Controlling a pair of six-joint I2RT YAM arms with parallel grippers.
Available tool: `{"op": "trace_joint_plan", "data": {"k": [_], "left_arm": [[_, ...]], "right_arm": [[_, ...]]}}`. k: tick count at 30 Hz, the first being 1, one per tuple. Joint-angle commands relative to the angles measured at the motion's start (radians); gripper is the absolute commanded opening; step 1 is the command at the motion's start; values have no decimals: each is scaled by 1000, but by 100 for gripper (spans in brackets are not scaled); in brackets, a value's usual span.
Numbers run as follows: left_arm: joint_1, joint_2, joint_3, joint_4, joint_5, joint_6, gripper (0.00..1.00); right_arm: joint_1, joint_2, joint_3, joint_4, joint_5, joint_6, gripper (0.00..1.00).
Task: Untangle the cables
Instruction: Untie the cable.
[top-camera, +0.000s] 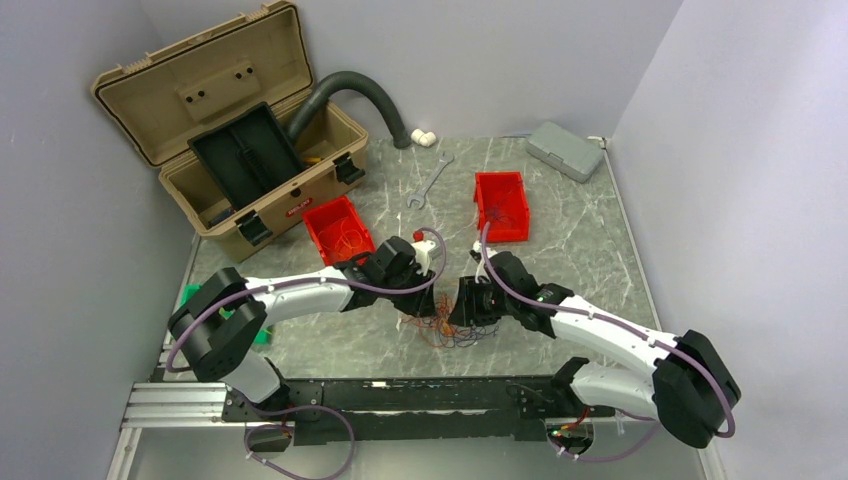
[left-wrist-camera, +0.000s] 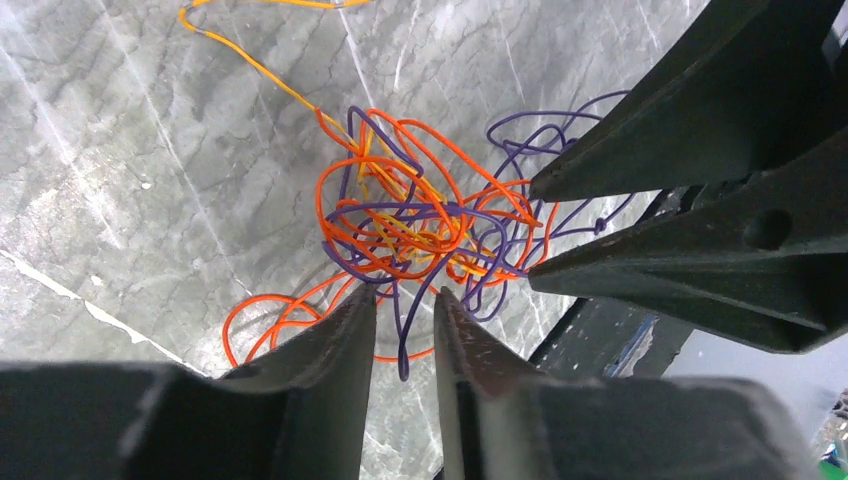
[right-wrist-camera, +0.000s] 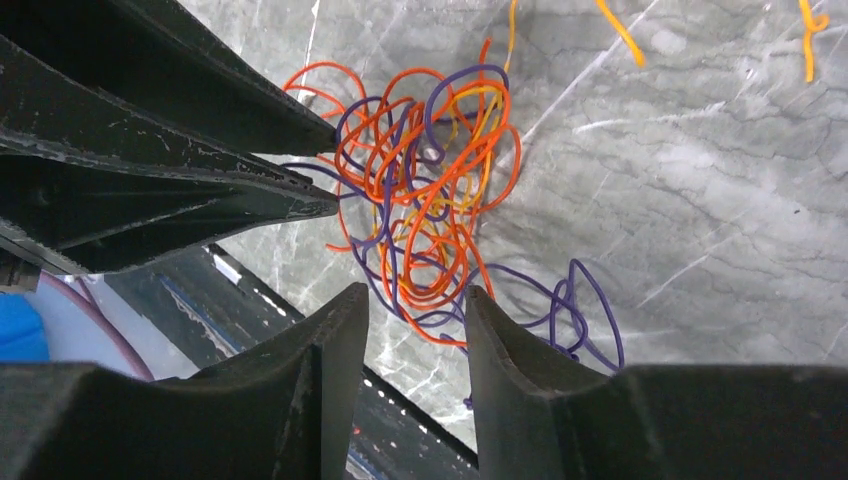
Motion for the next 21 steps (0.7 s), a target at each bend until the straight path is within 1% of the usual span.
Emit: {"op": "trace_joint_plan", "data": {"k": [1,2,3,4,6,8,9,12,15,17,18,19,21], "left_arm": [[-4,-18,24,42,-4,0,23],[-4,-24,19,44,-4,0,14],[-4,-28,16,43,-7,0,3],[-4,-32,16,35,-11,1,0],[-4,-39,19,2,-37,-1,0],[-4,-62,17,-43,-93,-12,0],[-4,-77,15,-67,-126,-21,0],[-1,-136,-4,-149,-303,-74,0],[7,-216,-33,-202,-420,-122,0],[25,-282,-57,-244,-494,-184,0],[37,-318,-71,-279,-543,-209,0],[55,-356,-82,-326,-590,-269,0],[100,-440,-115,-400,-650,-325,0]], "right_arm": [[6,5,-18,140,40,28,40],[6,18,-21,156,46,35,36],[6,31,-21,168,51,39,30],[6,43,-18,169,59,41,23],[4,50,0,126,123,49,1],[3,28,18,50,228,75,0],[3,8,28,11,306,87,0],[-7,-71,48,-103,489,132,0],[-46,-159,70,-227,660,211,0],[-99,-207,85,-318,748,261,0],[-127,-230,90,-342,767,278,0],[-161,-254,94,-378,790,291,0],[-238,-302,104,-421,812,308,0]]}}
